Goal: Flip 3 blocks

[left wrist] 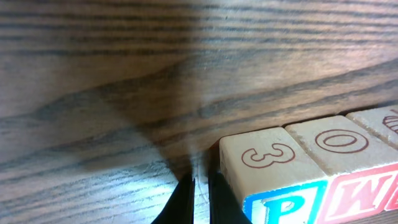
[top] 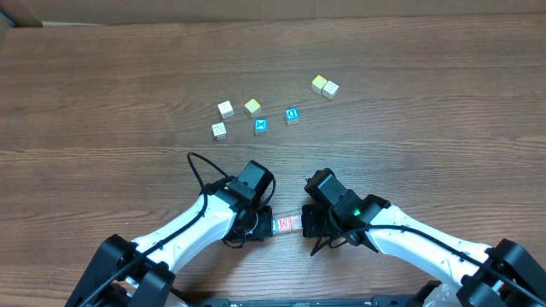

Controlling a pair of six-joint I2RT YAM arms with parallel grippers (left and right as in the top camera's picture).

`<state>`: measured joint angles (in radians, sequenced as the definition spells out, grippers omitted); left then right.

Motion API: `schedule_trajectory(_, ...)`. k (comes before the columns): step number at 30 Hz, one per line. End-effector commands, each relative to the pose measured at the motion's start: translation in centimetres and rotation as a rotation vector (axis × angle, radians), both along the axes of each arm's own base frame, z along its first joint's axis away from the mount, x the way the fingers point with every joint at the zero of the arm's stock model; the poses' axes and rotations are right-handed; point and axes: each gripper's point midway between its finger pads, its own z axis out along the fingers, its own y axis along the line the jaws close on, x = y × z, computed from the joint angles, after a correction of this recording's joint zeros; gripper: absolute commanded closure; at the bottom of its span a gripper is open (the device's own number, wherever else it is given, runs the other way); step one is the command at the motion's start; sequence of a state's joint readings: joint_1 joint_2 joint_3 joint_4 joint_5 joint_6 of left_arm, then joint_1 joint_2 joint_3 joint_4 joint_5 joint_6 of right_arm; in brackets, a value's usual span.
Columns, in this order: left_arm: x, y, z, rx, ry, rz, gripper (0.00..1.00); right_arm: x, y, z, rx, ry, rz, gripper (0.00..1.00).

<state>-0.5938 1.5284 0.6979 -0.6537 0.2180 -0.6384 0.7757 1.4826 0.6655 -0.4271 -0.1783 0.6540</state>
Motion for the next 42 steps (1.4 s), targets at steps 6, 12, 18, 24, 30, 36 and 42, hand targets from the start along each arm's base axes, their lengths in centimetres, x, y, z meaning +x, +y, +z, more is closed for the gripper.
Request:
schedule_trajectory(6,-0.8,-0.2,-0.2,-0.013,0.043,0.014,0.96,-0.4,0.5,-1.3,-0.006,0.032,0.024,0.96)
schedule_trajectory(12,-1.0,-0.1,-0.2,-0.009,0.052,0.019,0.96,-0.1,0.9,-1.3,0.008,0.021,0.024,0.96)
schedule_trajectory(18,-1.3,-0.1,-0.2,-0.009,0.075,0.052,0.96,0.1,0.8,-1.3,0.006,0.012,0.022,0.96)
schedule_trajectory(24,-1.5,-0.3,-0.2,-0.006,0.084,0.083,0.96,0.7,0.5,-1.3,0.007,0.006,0.002,0.96)
schedule_trajectory(30,-1.8,-0.9,-0.2,-0.006,0.088,0.101,0.96,1.2,0.1,-1.3,0.004,-0.004,0.003,0.96)
schedule_trajectory(36,-1.8,-1.3,-0.2,-0.010,0.090,0.139,0.96,1.2,0.1,-1.3,0.002,-0.011,0.021,0.96)
schedule_trajectory(42,-1.7,-1.3,-0.2,-0.009,0.096,0.167,0.96,1.2,0.0,-1.4,-0.004,-0.019,0.044,0.96)
